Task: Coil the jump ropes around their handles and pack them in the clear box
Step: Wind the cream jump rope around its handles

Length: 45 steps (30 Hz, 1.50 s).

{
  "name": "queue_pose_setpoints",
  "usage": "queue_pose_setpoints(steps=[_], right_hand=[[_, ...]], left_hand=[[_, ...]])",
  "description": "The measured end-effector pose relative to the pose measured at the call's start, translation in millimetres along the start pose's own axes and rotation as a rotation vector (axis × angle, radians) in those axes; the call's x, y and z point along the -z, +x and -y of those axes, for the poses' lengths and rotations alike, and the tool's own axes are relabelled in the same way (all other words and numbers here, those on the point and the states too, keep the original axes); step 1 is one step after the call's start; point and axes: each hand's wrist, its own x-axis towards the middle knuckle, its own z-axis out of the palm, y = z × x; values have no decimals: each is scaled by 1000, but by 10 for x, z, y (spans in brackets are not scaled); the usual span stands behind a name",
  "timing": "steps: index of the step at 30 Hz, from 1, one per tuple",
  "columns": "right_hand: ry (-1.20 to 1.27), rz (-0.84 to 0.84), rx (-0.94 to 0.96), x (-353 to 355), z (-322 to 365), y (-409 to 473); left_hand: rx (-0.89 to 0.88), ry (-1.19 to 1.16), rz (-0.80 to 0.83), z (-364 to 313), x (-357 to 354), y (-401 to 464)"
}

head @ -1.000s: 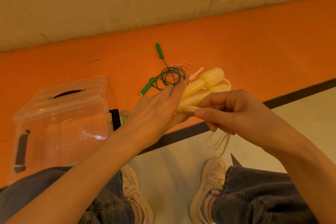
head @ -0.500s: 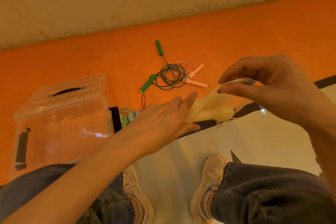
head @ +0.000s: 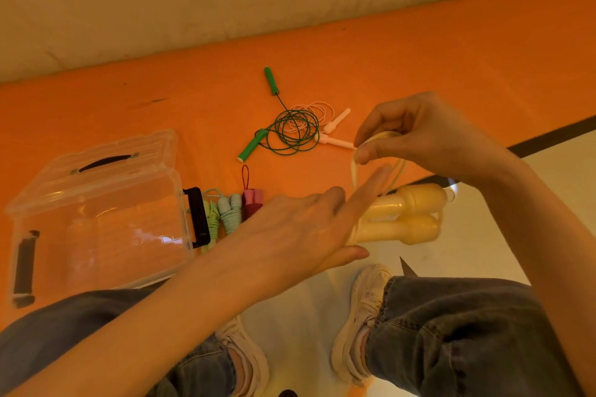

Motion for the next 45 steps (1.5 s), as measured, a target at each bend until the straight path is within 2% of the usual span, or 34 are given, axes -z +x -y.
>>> queue_pose_setpoints(steps=[6,14,19,21,23,24,26,28,34,45], right_hand=[[60,95,-34,-32,-41,13],[73,91,-32,12,-170,29],[206,110,-114,162,-333,-8],[255,60,-116,203,-488,-31],[334,-14,-178,184,-555,-77],[299,-24,-147,156,-557,-82],[186,14,-104,44,-470,-76],[172,66,-69,-50,-361,-63],[199,202,-208,-191,-295,1],[324,203,-220,-319,-77,-98]], left_hand=[[-31,-187,146,-109,18,15],[-22,-427,165,-73,27,-27],[88,-638,72,40,158,-11],[128,-705,28,90,194,2],[147,-720,-7,99,208,19],[154,-729,-26,99,208,28],[178,-749,-68,114,189,46],[221,-748,-118,143,171,63],[321,-715,-214,216,170,78],[449,-646,-350,333,58,115]])
